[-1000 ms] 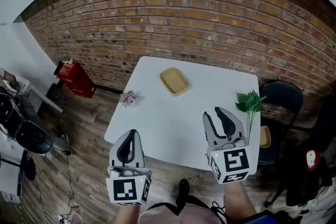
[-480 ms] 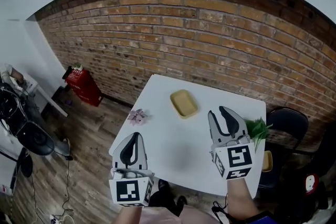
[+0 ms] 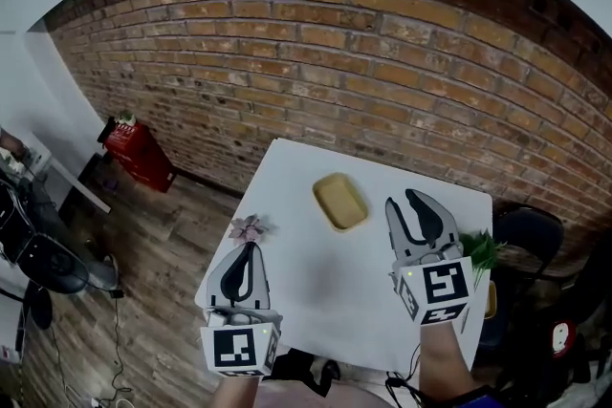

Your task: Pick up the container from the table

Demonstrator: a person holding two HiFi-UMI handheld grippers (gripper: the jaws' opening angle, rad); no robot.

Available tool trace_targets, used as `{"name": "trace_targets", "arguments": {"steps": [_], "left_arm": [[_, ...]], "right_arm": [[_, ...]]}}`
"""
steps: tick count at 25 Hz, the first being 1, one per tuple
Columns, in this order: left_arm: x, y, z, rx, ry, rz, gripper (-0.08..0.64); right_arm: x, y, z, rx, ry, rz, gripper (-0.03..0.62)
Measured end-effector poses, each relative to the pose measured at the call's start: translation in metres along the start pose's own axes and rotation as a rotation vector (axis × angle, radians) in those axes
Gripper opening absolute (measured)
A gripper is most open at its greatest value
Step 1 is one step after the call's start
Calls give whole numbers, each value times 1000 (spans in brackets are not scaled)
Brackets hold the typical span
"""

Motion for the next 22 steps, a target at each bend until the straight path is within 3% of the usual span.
{"name": "trace_targets", "arguments": {"steps": [11,22], "left_arm": [[43,-41,73,47,-38,-55,9],[61,-88,131,98,-67,-80,9]], "right_arm": [[-7,-31,93,76,21,-23,129],[-20,-88,149,184,80,-13,143]]}}
Point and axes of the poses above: the fingertips, and each gripper's own axes: z forward along the fingers, x to its left, y out of its top, the point moved 6 cm from there along -z, backward along the fingers, and after that the axes turned 15 degrees about -x, right-handed, at the moved point
